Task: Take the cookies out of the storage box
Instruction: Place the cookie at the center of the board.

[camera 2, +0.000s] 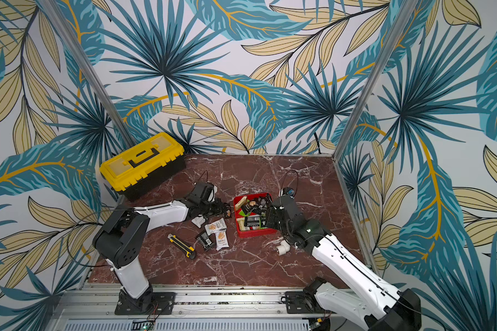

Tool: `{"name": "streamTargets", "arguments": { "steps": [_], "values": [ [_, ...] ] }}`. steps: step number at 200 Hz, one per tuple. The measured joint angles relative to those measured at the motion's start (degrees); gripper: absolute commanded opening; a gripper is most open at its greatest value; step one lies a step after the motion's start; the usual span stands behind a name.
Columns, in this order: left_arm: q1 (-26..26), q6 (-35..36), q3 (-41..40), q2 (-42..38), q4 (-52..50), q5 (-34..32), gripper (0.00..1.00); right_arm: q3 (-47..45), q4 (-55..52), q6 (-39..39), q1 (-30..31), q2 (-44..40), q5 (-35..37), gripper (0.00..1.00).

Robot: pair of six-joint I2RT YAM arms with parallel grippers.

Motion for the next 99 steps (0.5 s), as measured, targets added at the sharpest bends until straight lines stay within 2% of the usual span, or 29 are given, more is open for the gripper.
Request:
{"name": "streamTargets", "arguments": {
  "steps": [13, 33, 68, 99],
  "values": [
    [0.2, -0.1, 0.0, 0.4, -0.1, -0.3, 0.42, 0.0, 0.0, 0.0, 0.0, 0.2, -0.2, 0.43],
    [0.4, 0.1, 0.0, 0.3, -0.3, -0.9, 0.46, 0.0, 0.0, 0.0, 0.0, 0.6, -0.3, 0.43],
    [0.4, 0.9, 0.0, -2.0, -2.2, -3.3, 0.47, 0.0, 0.5, -0.2, 0.0, 2.3, -0.9, 0.46],
    [0.1, 1.0, -0.1, -10.4, -4.5, -7.7, 0.46, 0.3, 2.1, -0.5, -0.1, 6.2, -2.5, 0.48]
  ]
}}
